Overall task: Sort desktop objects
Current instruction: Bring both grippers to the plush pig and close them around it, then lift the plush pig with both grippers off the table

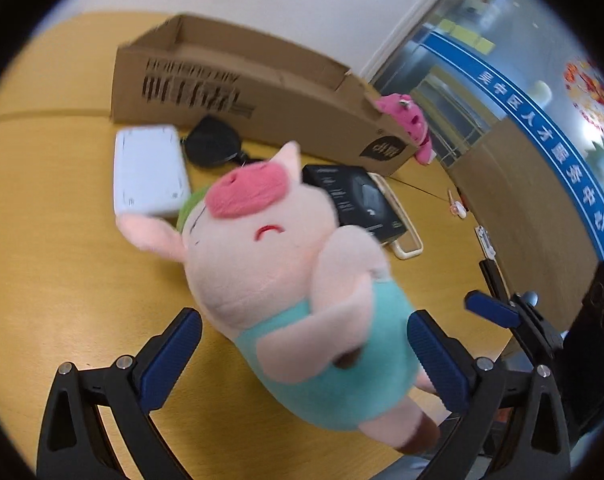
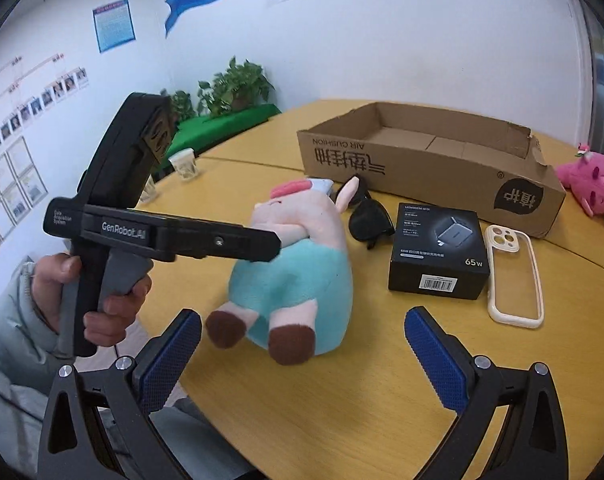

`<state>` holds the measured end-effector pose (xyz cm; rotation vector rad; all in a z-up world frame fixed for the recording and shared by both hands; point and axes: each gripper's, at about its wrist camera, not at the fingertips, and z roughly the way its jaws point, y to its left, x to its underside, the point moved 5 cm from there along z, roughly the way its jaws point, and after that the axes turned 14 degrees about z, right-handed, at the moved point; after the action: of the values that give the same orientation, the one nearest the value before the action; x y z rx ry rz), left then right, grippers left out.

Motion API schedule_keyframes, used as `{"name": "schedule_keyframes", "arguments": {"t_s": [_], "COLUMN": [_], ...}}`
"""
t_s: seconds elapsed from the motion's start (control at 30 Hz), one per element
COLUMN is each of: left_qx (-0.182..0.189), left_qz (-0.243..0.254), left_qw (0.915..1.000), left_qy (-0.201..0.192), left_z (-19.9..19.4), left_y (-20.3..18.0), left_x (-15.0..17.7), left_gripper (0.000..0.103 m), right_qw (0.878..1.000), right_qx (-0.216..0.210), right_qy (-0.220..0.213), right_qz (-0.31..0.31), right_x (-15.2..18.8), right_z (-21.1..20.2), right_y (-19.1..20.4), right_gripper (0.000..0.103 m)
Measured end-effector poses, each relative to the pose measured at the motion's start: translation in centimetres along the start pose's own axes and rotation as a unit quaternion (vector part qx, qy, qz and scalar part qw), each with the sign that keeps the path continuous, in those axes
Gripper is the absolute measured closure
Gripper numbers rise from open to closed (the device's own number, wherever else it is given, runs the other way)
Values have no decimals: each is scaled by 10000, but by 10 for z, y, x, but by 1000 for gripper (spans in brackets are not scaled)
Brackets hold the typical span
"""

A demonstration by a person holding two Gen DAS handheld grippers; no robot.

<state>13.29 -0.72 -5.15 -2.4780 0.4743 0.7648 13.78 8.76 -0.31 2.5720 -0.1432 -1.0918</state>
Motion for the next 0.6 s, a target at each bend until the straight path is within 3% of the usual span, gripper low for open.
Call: {"name": "schedule_keyframes", "arguments": {"t_s": [0.1,0.17,0.27,0.3,0.4,0.47,0.6], "left_qx": [631,832,891,876,826,834,701], "left_qz": [-427,-522,-470,-435,-287,-243,7], "left_qw": [9971,9952,9949,9952,9962,9962,9973], "left_qy": [29,2,-6,6,53,94,194], "left_z": [13,19,23,24,21,20,16], "left_y": [11,14,11,11,8,7,-9], "left_x": [5,10,13,12,9,7,6], "left_gripper": [0,0,1,1,6,9,14], "right_qw": [9974,9971,9997,9999,9993,9993,9984], "right_qx": [598,555,-11,29,354,17,-154], "right_qy": [-384,-512,-159,-102,128,170,286], "right_qz": [-73,-24,166,129,33,345,467], "right_x": [-6,-10,-12,-11,-5,-5,-5], "right_z": [5,9,26,32,55,58,53], "right_y": [-4,-4,1,3,2,-4,-11], "right_gripper": [0,0,0,2,25,26,30]}}
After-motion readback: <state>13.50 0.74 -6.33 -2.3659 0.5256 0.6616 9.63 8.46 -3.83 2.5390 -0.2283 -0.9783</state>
